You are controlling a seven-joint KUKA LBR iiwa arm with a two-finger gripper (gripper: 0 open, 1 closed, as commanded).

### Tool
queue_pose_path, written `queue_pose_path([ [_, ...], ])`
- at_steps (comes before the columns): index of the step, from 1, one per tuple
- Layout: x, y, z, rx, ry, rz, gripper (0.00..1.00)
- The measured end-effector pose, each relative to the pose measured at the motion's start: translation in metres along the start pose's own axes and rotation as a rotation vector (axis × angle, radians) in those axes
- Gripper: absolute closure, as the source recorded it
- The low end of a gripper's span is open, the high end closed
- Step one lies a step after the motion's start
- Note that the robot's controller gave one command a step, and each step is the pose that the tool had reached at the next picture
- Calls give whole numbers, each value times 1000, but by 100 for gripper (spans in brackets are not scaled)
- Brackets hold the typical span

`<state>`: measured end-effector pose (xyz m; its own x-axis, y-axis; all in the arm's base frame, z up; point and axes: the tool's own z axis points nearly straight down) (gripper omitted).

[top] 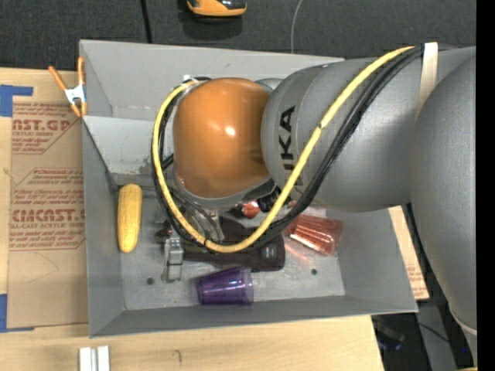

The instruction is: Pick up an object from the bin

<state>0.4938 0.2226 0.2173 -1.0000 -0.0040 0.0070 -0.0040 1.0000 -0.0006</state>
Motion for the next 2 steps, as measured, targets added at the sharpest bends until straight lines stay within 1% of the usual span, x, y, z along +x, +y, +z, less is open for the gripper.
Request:
queue_pose_path([
  [1, -2, -1, -5, -2, -8, 3, 0],
  [2, -23, -71, 74, 0, -6, -166, 100],
])
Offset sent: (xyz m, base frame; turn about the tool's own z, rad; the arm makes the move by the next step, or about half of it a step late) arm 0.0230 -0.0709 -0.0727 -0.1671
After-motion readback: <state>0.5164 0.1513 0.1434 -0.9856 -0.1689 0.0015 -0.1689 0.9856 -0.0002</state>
